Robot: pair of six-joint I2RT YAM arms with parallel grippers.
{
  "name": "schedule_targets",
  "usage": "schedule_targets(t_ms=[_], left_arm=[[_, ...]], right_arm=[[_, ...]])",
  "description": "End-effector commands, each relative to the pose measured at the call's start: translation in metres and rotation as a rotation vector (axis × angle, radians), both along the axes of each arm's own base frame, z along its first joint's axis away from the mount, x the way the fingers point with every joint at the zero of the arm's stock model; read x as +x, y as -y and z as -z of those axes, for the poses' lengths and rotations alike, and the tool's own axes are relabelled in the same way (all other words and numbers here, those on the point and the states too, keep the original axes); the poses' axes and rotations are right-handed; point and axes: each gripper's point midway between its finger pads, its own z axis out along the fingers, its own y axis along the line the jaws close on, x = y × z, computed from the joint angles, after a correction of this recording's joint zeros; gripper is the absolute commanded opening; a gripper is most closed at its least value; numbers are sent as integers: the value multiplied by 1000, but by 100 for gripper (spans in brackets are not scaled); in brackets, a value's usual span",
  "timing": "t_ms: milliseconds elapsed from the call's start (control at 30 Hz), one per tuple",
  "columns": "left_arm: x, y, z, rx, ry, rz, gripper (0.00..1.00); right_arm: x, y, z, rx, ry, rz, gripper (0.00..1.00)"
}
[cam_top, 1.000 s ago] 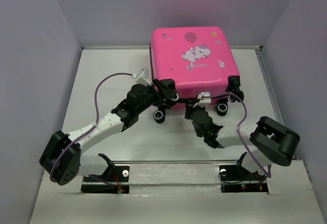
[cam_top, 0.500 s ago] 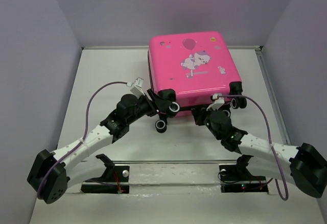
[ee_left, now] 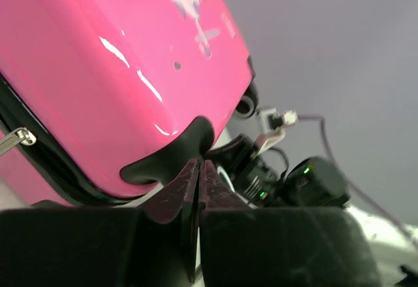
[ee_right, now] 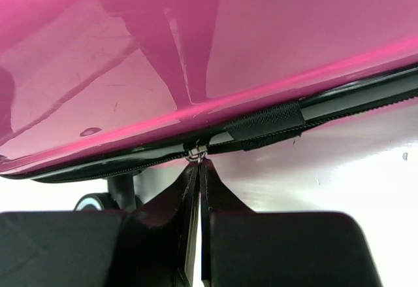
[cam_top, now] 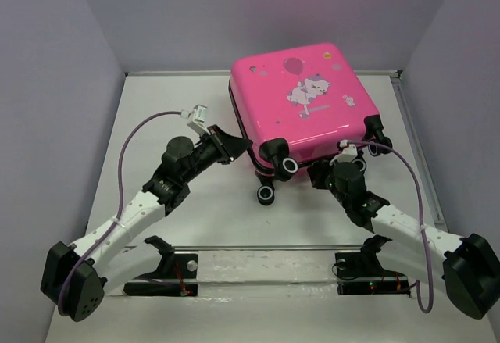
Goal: Pack the luggage
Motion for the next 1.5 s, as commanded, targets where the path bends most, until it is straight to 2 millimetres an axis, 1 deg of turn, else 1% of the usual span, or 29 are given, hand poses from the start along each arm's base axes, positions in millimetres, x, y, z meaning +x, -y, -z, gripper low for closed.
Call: schedule_targets(t_ms=[0, 33, 67, 133, 200, 267, 367, 400, 467, 500, 533, 567, 600, 633, 667, 767, 800, 833, 933, 1033, 1133, 1233, 1267, 1300, 1333, 1367, 1400, 1433, 1467], left_arm=[[-18, 33, 4, 179, 63, 177, 28], [-32, 45, 14, 237, 48, 214, 62], [-40, 51, 19, 263, 55, 232, 74], [-56, 60, 27, 315, 50, 258, 90], [-59, 59, 28, 326, 42, 240, 95], [-56, 54, 35, 348, 17, 199, 98], [-50, 51, 47, 386, -24, 165, 99], [-48, 52, 53, 400, -39, 164, 99], [-46, 58, 55, 395, -47, 175, 99], [-45, 63, 61, 404, -60, 186, 99], [-44, 67, 61, 399, -62, 196, 99], [-43, 73, 56, 380, -53, 213, 99], [-41, 78, 61, 389, -62, 219, 99], [-39, 81, 60, 382, -62, 224, 99], [-38, 87, 52, 351, -50, 234, 99], [-35, 97, 50, 314, -57, 245, 99], [-34, 99, 55, 313, -79, 246, 99], [-33, 101, 57, 311, -87, 245, 99], [-30, 103, 65, 311, -113, 233, 99], [-27, 104, 67, 301, -132, 214, 96], [-22, 105, 64, 279, -130, 193, 93], [-13, 94, 54, 232, -103, 106, 73], [-12, 89, 57, 226, -102, 82, 55], [-13, 83, 47, 201, -79, 65, 43], [-9, 76, 43, 192, -67, 22, 34], [-5, 69, 44, 192, -62, -22, 18], [-5, 63, 37, 175, -48, -40, 12], [-2, 58, 38, 176, -45, -66, 6], [-3, 56, 33, 167, -36, -73, 6]], right_arm=[[-8, -18, 16, 2, -35, -125, 7], [-8, -22, 16, 1, -37, -144, 7], [-7, -23, 16, -1, -37, -152, 7], [-5, -29, 11, 12, -24, -175, 7], [-4, -32, 9, 14, -17, -182, 7], [-3, -35, 5, 10, -10, -193, 7], [-1, -36, 3, 2, -3, -197, 7], [-2, -39, 3, -1, -3, -204, 7], [0, -39, 5, -9, -9, -202, 7], [-1, -42, 5, -12, -6, -212, 7], [0, -42, 5, -12, -4, -208, 7], [1, -43, 6, -18, -7, -208, 7], [1, -47, 5, -18, -3, -217, 7], [0, -49, 5, -21, -5, -223, 7], [1, -49, 7, -26, -7, -219, 7], [-2, -58, 5, -33, 0, -236, 7], [-3, -60, 6, -36, -1, -241, 7], [-2, -60, 7, -36, -1, -235, 7], [-6, -69, 7, -47, 3, -249, 7], [-8, -76, 9, -64, 1, -256, 7], [-9, -82, 9, -69, 3, -258, 7], [-8, -80, 12, -69, -1, -246, 7], [-9, -78, 10, -63, 5, -240, 7], [-9, -77, 10, -61, 5, -236, 7], [-11, -75, 12, -63, 3, -231, 8], [-11, -72, 12, -65, 4, -221, 12], [-11, -70, 9, -59, 8, -210, 15], [-11, -67, 11, -69, 4, -199, 20], [-10, -66, 10, -71, 5, -193, 24]])
